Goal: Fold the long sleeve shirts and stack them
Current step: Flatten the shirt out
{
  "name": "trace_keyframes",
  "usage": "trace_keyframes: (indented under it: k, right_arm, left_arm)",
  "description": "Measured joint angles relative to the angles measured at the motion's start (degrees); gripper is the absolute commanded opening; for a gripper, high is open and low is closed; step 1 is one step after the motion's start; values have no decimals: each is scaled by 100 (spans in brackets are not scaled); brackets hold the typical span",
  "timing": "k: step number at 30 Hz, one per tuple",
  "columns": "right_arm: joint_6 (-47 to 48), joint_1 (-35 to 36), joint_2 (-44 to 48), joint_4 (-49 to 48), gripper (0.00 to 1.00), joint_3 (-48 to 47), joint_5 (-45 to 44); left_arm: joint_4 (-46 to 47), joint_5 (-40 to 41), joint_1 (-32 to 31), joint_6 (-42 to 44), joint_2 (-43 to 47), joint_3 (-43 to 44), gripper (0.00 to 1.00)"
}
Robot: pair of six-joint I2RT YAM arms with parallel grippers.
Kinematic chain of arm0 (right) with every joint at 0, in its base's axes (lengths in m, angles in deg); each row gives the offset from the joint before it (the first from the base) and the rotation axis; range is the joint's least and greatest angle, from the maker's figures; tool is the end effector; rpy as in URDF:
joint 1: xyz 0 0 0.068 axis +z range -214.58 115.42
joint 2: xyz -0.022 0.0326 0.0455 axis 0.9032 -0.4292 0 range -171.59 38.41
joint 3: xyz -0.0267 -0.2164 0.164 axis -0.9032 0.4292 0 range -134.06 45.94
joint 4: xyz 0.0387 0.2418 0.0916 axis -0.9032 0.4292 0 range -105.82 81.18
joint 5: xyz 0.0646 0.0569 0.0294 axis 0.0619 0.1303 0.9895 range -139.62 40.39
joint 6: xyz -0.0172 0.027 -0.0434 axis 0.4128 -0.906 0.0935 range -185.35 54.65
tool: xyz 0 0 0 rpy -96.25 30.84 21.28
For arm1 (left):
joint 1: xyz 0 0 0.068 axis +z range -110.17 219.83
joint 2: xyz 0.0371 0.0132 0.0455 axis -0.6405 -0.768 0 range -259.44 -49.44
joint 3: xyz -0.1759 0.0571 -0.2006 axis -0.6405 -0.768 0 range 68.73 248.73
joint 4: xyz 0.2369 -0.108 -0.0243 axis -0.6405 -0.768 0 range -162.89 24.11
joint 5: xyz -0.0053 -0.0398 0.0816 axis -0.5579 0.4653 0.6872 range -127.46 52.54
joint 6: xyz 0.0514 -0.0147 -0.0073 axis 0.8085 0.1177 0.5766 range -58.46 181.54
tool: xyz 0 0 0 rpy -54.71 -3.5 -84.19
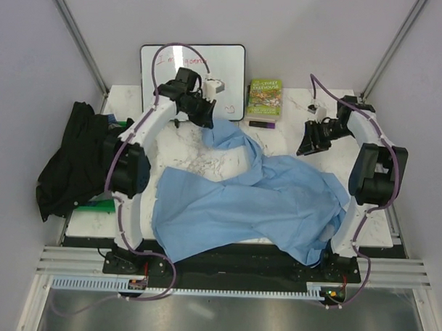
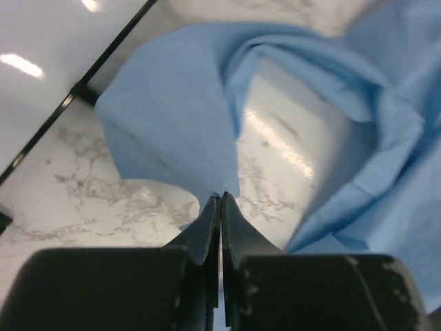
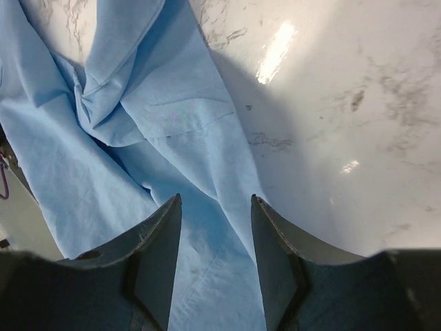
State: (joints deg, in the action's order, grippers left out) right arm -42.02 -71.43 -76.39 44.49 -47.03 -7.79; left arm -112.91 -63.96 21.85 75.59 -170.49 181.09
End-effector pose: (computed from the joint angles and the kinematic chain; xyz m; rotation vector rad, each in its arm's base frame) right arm 0.3942 -0.0234 0.2182 -0.4521 2.6332 0.9376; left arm 0.4393 -0.1594 0.2745 0.8624 2.3483 -0.6136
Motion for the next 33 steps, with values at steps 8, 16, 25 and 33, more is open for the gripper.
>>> trace_keyframes:
  k: [8,16,25,33]
  right_arm:
    - [201,-361,330,313,55,-289,111]
    - [664,-208,754,654,59,-85,208]
    - [1005,592,1241,793,58,463,28]
    - [1255,815,1436,964,57,752,-59]
  left_arm:
    - [487,-225,-3418,2693,5184,-3484,3]
    - [645,1700,-3136,4728,8529,-7925,98]
    - [337,2260,-2957,3814,8419,-7628,93]
    - [-96,837,-2933,3263,7316,-6859,83]
